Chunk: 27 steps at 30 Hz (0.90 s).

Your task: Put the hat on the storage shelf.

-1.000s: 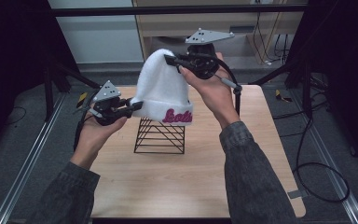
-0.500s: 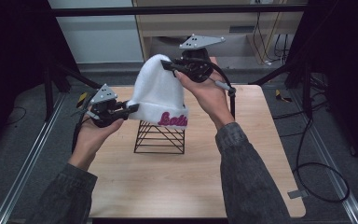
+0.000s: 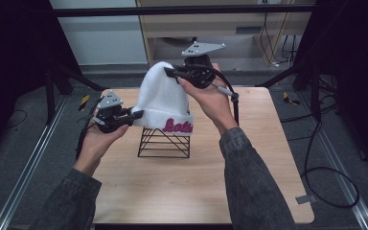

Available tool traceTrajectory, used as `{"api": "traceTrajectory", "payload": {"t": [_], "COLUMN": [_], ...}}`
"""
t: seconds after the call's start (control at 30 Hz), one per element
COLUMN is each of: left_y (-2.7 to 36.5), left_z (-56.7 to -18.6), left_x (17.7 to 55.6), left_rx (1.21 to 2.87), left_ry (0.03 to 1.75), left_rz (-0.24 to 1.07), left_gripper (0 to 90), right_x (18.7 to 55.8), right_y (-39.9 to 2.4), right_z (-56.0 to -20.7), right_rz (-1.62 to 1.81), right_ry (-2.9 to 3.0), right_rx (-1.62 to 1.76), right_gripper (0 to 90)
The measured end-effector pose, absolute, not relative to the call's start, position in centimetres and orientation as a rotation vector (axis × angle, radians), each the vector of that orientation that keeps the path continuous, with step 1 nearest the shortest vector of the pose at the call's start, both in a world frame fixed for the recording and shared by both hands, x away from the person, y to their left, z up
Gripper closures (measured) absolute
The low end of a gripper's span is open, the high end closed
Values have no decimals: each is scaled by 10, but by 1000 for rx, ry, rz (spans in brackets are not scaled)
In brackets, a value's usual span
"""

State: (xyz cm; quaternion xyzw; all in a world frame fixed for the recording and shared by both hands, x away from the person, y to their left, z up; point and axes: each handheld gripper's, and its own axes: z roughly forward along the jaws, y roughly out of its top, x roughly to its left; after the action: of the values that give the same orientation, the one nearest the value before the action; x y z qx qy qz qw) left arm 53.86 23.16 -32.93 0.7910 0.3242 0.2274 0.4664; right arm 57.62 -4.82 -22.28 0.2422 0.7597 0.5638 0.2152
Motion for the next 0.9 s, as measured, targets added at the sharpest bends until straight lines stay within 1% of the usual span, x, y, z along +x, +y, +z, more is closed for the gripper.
{"api": "traceTrajectory", "payload": {"t": [0.43, 0.9], "left_y": [236, 245], "left_z": [-339, -355], "left_x": [541, 538], "left_rx": [1939, 1947], "left_ry": [809, 803], "left_rz": [558, 529], "left_gripper": [735, 735], "right_x": [576, 565], "right_y": [-46, -41], "right_z": [-229, -239], "right_rz": [1575, 1533], "right_ry": [2122, 2182], "right_rx": [672, 643], "right_gripper": [829, 828]}}
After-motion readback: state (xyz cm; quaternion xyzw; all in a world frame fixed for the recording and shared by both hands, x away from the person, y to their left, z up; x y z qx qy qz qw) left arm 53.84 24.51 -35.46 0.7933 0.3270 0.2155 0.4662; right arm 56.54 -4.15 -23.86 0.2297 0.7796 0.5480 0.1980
